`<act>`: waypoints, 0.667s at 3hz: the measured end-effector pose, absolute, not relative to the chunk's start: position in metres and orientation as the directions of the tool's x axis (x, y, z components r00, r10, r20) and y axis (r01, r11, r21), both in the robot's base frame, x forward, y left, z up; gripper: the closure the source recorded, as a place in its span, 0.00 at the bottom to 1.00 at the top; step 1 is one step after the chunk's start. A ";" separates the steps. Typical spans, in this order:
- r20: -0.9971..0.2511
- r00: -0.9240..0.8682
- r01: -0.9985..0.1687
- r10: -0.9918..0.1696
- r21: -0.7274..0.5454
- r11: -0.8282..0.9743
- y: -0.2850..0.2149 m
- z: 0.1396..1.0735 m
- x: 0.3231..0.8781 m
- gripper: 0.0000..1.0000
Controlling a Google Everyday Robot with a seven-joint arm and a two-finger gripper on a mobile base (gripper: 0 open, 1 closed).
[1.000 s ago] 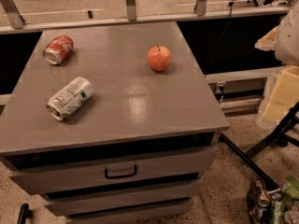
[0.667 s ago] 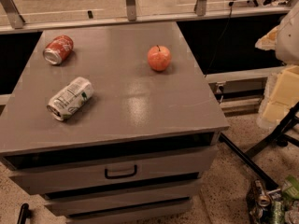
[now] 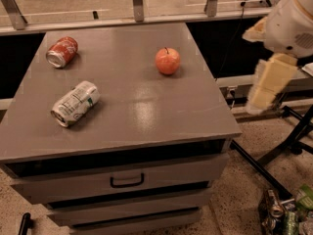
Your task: Move apple near 7up can
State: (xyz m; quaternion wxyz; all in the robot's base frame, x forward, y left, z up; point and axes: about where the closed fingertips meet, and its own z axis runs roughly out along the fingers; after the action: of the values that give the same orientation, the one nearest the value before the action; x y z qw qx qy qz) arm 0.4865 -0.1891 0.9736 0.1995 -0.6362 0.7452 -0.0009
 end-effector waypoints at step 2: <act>-0.484 0.081 -0.954 -0.871 -0.291 0.073 -0.077 0.962 0.633 0.00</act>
Offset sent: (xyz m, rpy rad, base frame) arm 0.1960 0.1506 -0.0072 0.2784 -0.0946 0.2386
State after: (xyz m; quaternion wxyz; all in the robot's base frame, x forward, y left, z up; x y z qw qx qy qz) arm 0.6325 -0.0773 0.9615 0.2866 -0.6770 0.6740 0.0722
